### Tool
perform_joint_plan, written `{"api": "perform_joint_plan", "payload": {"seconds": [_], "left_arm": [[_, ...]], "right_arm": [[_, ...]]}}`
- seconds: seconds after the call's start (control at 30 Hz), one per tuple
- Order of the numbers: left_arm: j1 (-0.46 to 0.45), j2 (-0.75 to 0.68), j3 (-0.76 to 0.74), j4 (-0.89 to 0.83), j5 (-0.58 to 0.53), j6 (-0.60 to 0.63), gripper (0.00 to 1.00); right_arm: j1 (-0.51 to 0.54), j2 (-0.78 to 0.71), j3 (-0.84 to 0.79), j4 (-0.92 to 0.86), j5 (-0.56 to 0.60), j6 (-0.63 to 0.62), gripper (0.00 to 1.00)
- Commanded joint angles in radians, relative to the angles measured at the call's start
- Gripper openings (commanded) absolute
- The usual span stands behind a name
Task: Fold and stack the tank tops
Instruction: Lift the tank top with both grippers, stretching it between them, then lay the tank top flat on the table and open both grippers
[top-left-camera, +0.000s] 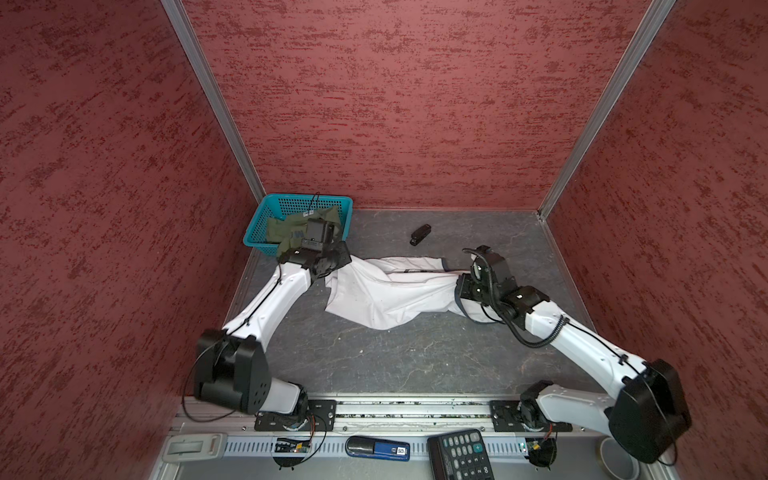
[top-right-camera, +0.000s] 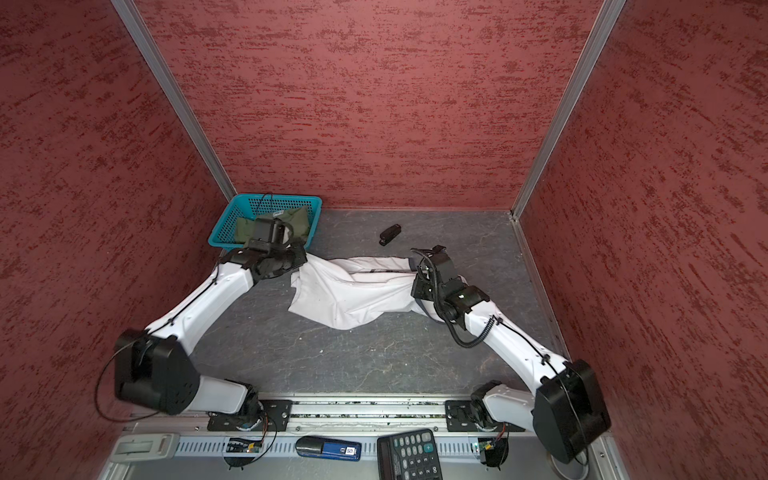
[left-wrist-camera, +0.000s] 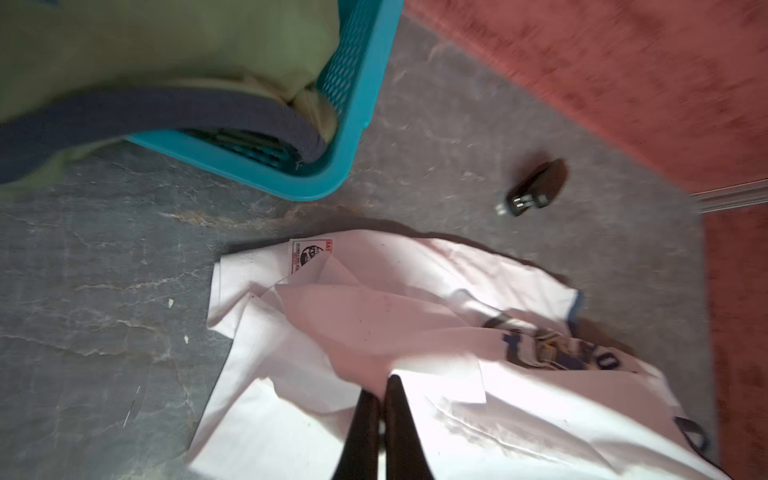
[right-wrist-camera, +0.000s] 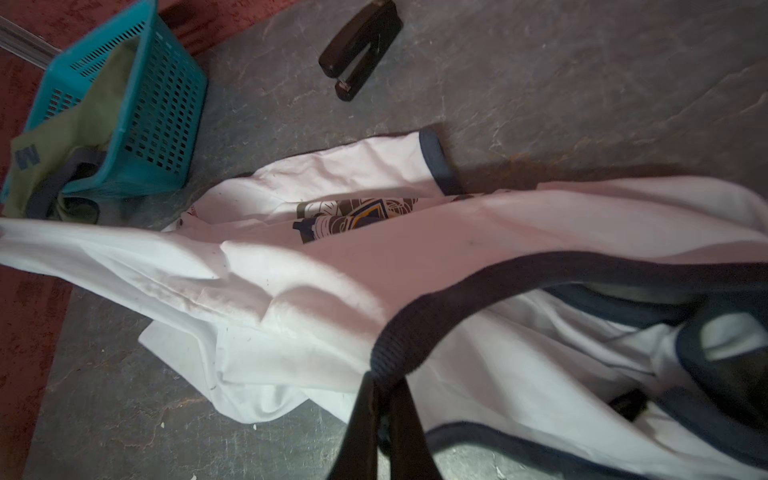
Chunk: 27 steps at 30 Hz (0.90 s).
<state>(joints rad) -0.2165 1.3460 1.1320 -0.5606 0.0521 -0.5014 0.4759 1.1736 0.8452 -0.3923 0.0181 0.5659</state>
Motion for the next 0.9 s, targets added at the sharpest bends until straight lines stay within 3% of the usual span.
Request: {"api": "perform_joint_plan", "payload": {"seconds": [0.0, 0.23, 0.4, 0.6, 0.73, 0.87], "left_arm": [[0.028, -0.203, -0.057, 0.028, 0.042, -0.028, 0.0], [0.057, -0.562, -0.054, -0.05, 0.08, -0.034, 0.0], [0.058, -0.673, 0.084, -0.146, 0.119, 0.008, 0.0], [0.058, -0.699, 0.287, -0.241, 0.148, 0.043, 0.0], [0.058, -0.677, 0.319, -0.24, 0.085, 0.046, 0.0], [0.058, -0.555, 0.318, -0.278, -0.006, 0.045, 0.0]], "right_arm": [[-0.019, -0.127, 0.048, -0.066, 0.032, -0.09, 0.0], [-0.026, -0.332, 0.198, -0.158, -0.043, -0.178, 0.0], [-0.027, -0.418, 0.36, -0.233, -0.087, -0.238, 0.0], [-0.026, -0.39, 0.61, -0.335, -0.183, -0.272, 0.0], [-0.026, -0.336, 0.676, -0.359, -0.146, -0.265, 0.0], [-0.026, -0.245, 0.652, -0.341, -0.056, -0.258, 0.0]]}}
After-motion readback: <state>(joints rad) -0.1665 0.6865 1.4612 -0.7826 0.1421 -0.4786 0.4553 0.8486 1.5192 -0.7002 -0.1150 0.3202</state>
